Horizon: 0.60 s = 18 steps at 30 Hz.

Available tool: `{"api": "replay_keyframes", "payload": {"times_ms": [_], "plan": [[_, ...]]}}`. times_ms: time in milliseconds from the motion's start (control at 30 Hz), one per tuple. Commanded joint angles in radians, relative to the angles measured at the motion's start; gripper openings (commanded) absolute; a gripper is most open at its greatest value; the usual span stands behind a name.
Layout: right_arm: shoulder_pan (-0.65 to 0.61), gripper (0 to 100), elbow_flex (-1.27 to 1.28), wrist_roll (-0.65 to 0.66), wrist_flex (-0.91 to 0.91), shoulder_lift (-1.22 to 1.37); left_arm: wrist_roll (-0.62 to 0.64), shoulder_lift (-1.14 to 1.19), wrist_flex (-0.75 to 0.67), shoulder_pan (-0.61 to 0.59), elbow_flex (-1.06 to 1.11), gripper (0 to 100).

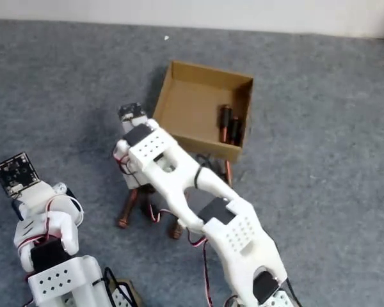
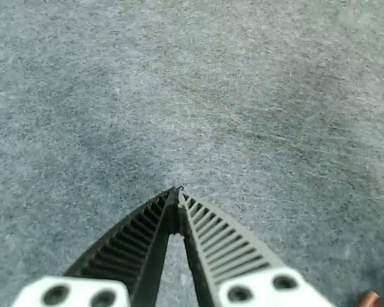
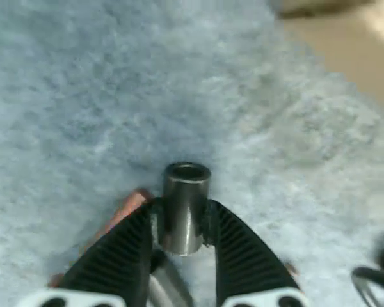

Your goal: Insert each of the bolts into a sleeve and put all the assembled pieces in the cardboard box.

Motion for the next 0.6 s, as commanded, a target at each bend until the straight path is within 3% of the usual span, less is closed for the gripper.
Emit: {"api": "replay_keyframes", "payload": {"times_ms": [0,367,567], "plan": [[0.051,0.5,-0.01,0.021,0.044,-0.216,0.011,-0.005,-0.018,-0.01,-0.036,2],[0.111,0.5,0.274,0.023,0.068,-0.667,0.011,-0.005,-0.018,-0.007,-0.035,2],[0.245,0.5,0.481,0.075,0.068,-0.917,0.006,-0.005,-0.014,-0.004,-0.035,2]]}}
